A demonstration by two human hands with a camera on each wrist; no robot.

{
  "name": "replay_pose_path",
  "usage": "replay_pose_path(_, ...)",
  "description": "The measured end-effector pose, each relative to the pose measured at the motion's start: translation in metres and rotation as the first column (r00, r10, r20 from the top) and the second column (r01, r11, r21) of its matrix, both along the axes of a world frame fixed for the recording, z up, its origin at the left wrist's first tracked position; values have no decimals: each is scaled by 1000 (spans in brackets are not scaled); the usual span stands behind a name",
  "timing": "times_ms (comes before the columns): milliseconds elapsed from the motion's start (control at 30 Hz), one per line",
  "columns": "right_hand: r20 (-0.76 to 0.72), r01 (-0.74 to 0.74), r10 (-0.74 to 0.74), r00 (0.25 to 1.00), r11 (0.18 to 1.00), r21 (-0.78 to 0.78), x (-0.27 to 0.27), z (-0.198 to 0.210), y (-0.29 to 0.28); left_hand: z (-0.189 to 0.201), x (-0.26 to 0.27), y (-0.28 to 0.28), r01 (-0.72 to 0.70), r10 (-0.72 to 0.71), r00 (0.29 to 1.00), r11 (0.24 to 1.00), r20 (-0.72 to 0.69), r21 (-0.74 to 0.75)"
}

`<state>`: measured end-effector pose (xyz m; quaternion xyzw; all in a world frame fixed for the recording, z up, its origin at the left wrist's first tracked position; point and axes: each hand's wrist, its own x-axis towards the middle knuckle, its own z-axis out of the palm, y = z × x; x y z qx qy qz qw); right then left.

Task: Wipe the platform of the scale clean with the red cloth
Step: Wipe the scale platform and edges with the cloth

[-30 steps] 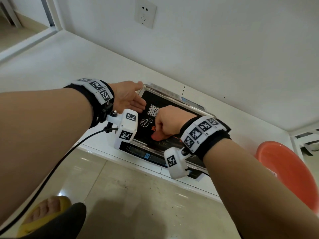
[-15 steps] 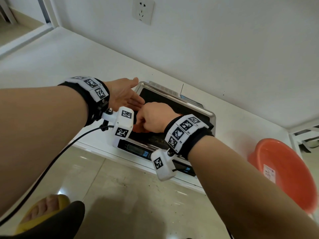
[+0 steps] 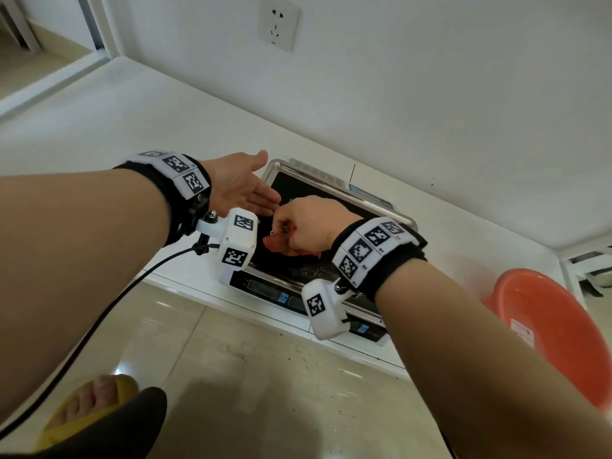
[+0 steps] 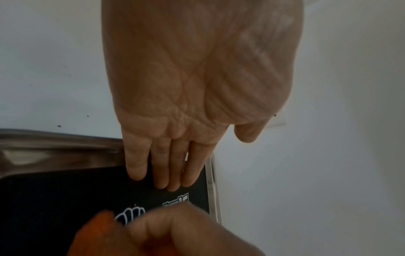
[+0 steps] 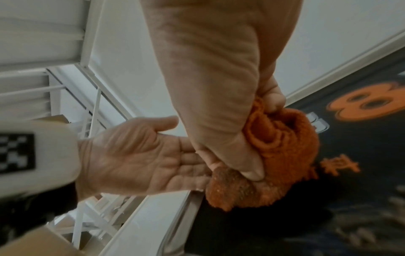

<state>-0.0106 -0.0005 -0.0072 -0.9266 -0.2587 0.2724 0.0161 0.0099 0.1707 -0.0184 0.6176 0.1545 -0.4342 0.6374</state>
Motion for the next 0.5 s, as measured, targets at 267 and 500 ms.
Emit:
replay_pose_path(267,51,-234,238,970,970,-74,-13,-7,21,2,0,-1,19,-19,1000,1000,-6,13)
replay_pose_path(500,-124,-229,198,972,919,-321,-11,10,-7,4,-1,-1,25,-25,1000,999,2,23)
